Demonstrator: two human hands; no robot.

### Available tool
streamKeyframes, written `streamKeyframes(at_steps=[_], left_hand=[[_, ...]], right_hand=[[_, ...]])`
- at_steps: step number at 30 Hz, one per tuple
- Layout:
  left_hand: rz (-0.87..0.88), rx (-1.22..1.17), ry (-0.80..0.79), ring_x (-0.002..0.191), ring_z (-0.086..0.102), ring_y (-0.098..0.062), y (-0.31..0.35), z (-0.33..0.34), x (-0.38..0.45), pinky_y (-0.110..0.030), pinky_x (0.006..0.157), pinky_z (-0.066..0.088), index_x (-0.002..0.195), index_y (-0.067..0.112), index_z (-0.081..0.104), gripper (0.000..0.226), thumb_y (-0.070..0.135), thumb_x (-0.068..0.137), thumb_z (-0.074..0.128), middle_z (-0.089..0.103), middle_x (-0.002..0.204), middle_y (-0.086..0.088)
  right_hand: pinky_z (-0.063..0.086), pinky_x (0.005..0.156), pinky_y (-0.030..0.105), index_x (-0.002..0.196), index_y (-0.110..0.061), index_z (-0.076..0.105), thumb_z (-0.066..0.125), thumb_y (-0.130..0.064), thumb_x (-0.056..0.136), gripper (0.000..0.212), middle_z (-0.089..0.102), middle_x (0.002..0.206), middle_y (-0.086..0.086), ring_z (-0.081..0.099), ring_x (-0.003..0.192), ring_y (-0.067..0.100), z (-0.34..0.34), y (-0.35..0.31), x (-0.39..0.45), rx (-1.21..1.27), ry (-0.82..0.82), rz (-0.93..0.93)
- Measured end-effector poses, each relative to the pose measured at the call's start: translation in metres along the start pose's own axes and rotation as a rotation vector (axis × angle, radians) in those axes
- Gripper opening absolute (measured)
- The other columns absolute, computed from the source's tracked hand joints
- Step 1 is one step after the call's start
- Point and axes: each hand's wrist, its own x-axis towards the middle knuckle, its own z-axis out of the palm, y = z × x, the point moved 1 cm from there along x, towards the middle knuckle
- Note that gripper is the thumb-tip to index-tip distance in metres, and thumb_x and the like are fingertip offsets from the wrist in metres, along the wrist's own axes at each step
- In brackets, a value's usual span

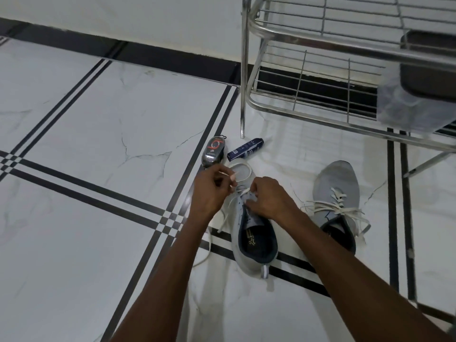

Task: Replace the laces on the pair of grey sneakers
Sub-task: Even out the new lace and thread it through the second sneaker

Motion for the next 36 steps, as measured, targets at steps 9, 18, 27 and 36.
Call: streamKeyframes(at_steps=[9, 18, 27, 36], left_hand=[[0.035, 0.305, -0.063, 0.069, 0.064, 0.002, -0.02, 0.021, -0.014, -0.004, 0.067, 0.045, 0.091, 0.018, 0.079, 0.006, 0.02, 0.089, 0.074, 0.073, 0.08, 0.009], [0.081, 0.359, 0.034, 0.085, 0.058, -0.007, -0.029, 0.04, -0.016, -0.005, 0.075, 0.039, 0.096, 0.015, 0.073, 0.01, 0.024, 0.093, 0.069, 0.069, 0.098, 0.0], [0.039, 0.395, 0.041, 0.089, 0.054, -0.006, -0.034, 0.052, -0.011, -0.022, 0.079, 0.046, 0.101, 0.017, 0.075, 0.019, 0.034, 0.094, 0.069, 0.065, 0.108, 0.002], [-0.039, 0.395, 0.212, 0.08, 0.055, -0.006, -0.013, 0.055, -0.018, -0.017, 0.062, 0.037, 0.097, 0.023, 0.064, 0.02, 0.04, 0.09, 0.072, 0.058, 0.104, 0.009]], right_hand=[[0.046, 0.061, 0.021, 0.089, -0.016, 0.082, 0.068, -0.018, 0.088, 0.014, 0.077, 0.085, -0.003, 0.064, 0.072, 0.008, 0.009, 0.024, 0.008, 0.395, 0.106, 0.101], [0.05, 0.071, 0.021, 0.09, -0.017, 0.081, 0.068, -0.004, 0.086, 0.02, 0.076, 0.085, -0.004, 0.064, 0.079, 0.007, 0.014, 0.035, 0.012, 0.825, 0.034, 0.248], [0.054, 0.077, 0.029, 0.083, -0.021, 0.081, 0.072, -0.009, 0.085, 0.016, 0.078, 0.089, 0.005, 0.065, 0.083, 0.013, 0.02, 0.043, 0.017, 0.903, 0.029, 0.262], [0.059, 0.066, 0.024, 0.097, -0.001, 0.073, 0.069, -0.01, 0.094, 0.011, 0.071, 0.085, 0.015, 0.064, 0.068, 0.017, 0.015, 0.048, 0.019, 0.987, 0.021, 0.296]])
